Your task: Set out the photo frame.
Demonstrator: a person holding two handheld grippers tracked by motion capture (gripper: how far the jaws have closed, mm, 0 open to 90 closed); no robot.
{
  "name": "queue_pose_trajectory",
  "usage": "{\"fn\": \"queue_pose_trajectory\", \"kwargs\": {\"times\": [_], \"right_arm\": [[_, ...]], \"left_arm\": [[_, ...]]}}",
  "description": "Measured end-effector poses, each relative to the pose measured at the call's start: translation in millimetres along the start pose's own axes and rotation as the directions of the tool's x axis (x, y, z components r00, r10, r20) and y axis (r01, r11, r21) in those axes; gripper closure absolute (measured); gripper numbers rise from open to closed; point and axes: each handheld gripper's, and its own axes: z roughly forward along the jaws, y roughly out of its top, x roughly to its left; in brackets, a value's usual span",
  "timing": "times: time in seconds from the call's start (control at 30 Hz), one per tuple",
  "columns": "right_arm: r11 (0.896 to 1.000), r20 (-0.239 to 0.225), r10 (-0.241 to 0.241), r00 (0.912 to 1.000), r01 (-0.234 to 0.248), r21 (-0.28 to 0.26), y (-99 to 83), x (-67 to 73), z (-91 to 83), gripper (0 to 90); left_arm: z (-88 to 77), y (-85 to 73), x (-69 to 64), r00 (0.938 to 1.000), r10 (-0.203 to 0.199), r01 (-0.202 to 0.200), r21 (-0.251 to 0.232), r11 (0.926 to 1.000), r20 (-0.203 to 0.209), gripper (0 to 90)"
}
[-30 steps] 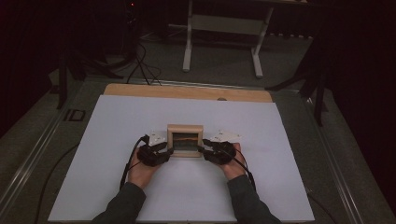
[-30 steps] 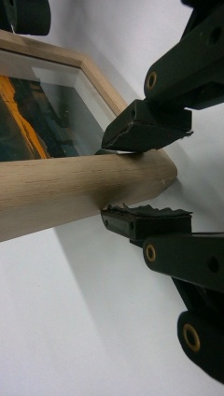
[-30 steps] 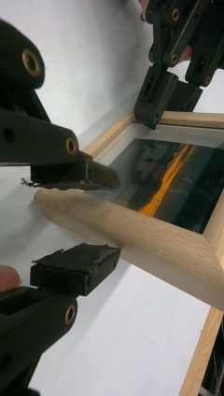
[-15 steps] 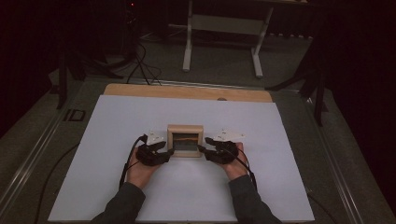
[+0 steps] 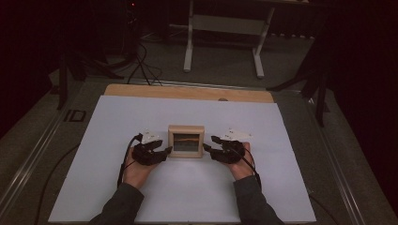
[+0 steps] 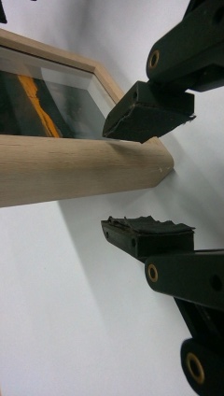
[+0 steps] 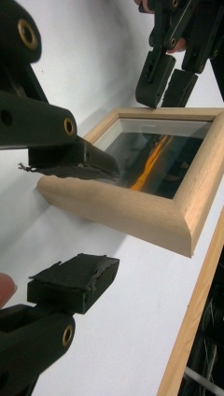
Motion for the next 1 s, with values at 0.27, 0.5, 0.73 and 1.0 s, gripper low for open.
{"fn": "queue_pose_trajectory", "kwargs": {"times": [0.27,0.5,0.73,1.0], "right_arm": [[1.0,0.006,0.008,0.9999,-0.008,-0.005,0.1,-3.1,-3.5,47.7],[1.0,0.017,0.023,0.9996,-0.023,-0.01,-0.4,-8.0,-6.9,46.6],[0.999,0.035,0.041,0.9985,-0.041,-0.01,-2.4,-13.9,-9.8,46.3],[0.999,0.052,0.044,0.9977,-0.044,0.0,-4.0,-17.5,-10.9,45.8]], "left_arm": [[-8.4,2.2,6.1,0.9999,-0.016,0.016,-0.011,0.9998,-0.007,48.4],[-16.3,1.7,15.4,0.9987,-0.04,0.039,-0.021,0.999,-0.031,48.2],[-18.0,-3.3,20.6,0.9976,-0.043,0.043,-0.004,0.9991,-0.054,48.1],[-20.2,-10.2,29.8,0.9938,-0.064,0.065,0.005,0.9979,-0.091,48.1]]}}
